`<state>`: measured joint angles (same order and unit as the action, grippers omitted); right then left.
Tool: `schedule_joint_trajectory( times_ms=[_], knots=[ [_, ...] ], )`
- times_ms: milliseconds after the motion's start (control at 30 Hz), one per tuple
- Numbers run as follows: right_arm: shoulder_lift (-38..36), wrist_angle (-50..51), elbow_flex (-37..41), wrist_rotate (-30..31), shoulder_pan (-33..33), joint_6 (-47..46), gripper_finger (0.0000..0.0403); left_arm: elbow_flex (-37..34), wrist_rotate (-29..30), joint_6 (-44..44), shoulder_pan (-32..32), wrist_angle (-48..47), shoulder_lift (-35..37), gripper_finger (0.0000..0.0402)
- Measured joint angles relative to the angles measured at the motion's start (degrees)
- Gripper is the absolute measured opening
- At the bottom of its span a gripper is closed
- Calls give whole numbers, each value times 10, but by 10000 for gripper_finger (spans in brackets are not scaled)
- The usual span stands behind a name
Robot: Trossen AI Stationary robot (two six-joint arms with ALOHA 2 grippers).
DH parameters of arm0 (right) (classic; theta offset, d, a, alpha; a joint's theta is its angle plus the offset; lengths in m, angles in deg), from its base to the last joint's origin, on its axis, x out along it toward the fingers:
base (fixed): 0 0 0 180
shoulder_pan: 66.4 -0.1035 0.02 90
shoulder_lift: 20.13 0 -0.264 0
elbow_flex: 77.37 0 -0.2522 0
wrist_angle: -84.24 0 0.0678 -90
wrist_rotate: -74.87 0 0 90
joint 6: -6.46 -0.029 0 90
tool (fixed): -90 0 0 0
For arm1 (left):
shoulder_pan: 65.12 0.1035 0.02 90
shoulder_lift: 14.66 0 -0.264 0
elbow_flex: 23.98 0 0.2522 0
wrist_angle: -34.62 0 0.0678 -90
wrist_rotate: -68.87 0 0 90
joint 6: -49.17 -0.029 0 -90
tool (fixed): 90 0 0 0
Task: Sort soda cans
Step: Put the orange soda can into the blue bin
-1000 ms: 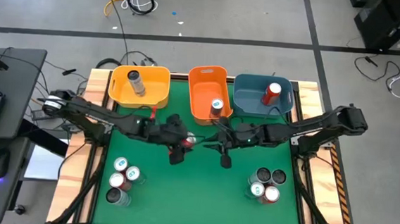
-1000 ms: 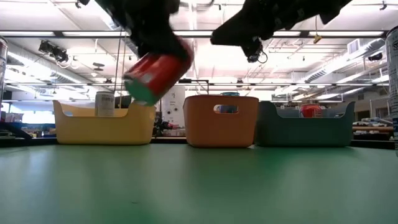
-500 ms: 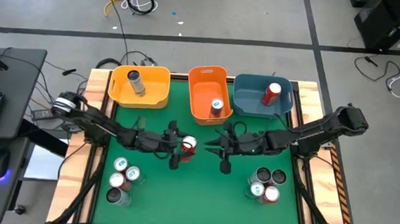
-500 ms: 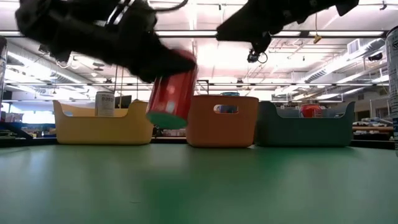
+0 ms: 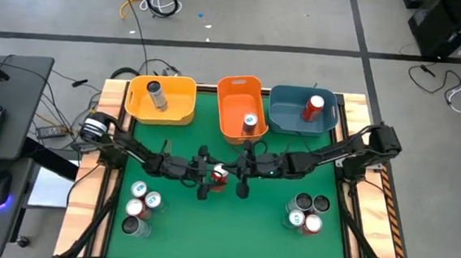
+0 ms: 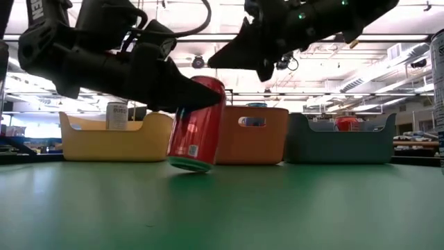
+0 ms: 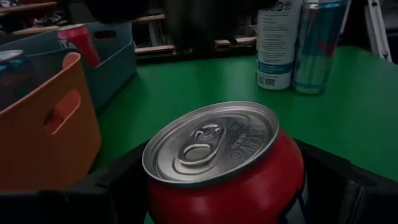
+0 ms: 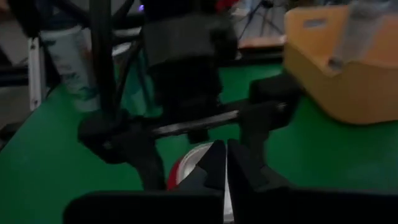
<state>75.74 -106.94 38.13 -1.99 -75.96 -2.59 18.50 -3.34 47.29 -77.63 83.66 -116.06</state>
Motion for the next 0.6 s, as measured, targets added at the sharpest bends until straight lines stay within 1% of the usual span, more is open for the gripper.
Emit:
schedule_joint_trajectory(
  times_ms=[67,233,467,600],
  knots=[
    [18,1,-9,-10,0,-5,5,2,-4,-10,0,8,-3,320],
    [41,-8,-10,-14,0,-21,1,11,-11,-33,0,17,-15,320],
    [42,-3,-15,-25,-2,-28,1,18,-10,-48,0,22,-23,323],
    [43,3,-17,-29,-2,-28,0,26,-7,-48,-4,18,-22,378]
  ],
)
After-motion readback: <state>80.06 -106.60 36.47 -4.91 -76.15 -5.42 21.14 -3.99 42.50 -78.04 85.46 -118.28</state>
